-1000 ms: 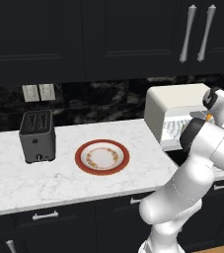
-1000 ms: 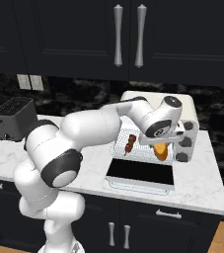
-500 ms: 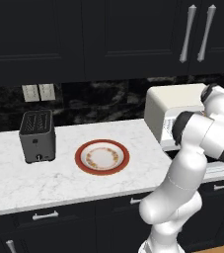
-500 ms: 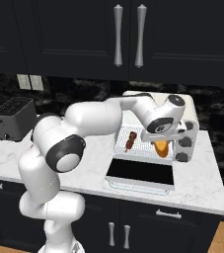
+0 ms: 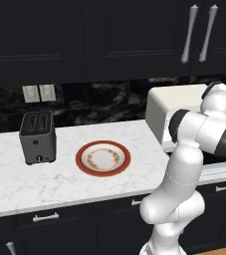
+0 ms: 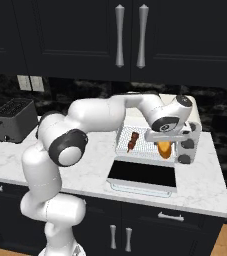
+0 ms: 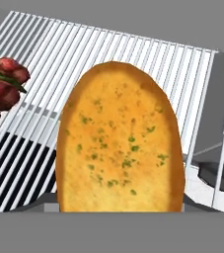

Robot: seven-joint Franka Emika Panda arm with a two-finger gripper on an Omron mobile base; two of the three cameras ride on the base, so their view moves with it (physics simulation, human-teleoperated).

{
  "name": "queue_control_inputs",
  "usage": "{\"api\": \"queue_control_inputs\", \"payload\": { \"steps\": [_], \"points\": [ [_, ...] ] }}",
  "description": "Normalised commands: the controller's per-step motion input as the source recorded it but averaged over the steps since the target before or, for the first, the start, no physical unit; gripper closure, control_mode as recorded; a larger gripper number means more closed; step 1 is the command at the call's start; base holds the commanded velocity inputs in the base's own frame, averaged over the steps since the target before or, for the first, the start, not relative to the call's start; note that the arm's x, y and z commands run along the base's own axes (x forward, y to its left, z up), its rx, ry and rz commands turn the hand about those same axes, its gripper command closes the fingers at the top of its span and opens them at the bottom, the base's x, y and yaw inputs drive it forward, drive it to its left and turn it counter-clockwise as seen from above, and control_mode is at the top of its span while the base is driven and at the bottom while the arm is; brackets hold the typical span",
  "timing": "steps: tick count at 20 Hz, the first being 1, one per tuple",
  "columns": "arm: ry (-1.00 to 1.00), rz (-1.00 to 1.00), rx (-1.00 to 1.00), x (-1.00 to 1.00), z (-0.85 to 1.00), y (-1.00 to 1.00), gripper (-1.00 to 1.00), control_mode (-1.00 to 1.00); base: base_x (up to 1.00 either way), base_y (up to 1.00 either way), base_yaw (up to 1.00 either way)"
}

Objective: Pick up the kebab skewer and baguette bread, and place them inside the toaster oven. Close the toaster oven door and start by setting the timer.

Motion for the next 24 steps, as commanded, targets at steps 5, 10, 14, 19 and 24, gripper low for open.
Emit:
{"api": "queue_control_inputs", "payload": {
  "steps": [5, 10, 14, 19, 24],
  "points": [
    [0.0, 0.0, 0.01, -0.09, 0.0, 0.36, 1.0, -1.0, 0.0, 0.0, 0.0],
    [0.0, 0.0, 0.0, 0.0, 0.0, 0.51, 1.0, -1.0, 0.0, 0.0, 0.0],
    [0.0, 0.0, 0.0, 0.0, -0.13, 0.22, 1.0, -1.0, 0.0, 0.0, 0.0],
    [0.0, 0.0, 0.0, 0.03, -0.22, 0.03, -1.0, -1.0, 0.0, 0.0, 0.0],
    [0.0, 0.0, 0.0, 0.07, -0.11, 0.0, -1.0, -1.0, 0.0, 0.0, 0.0]
  ]
}}
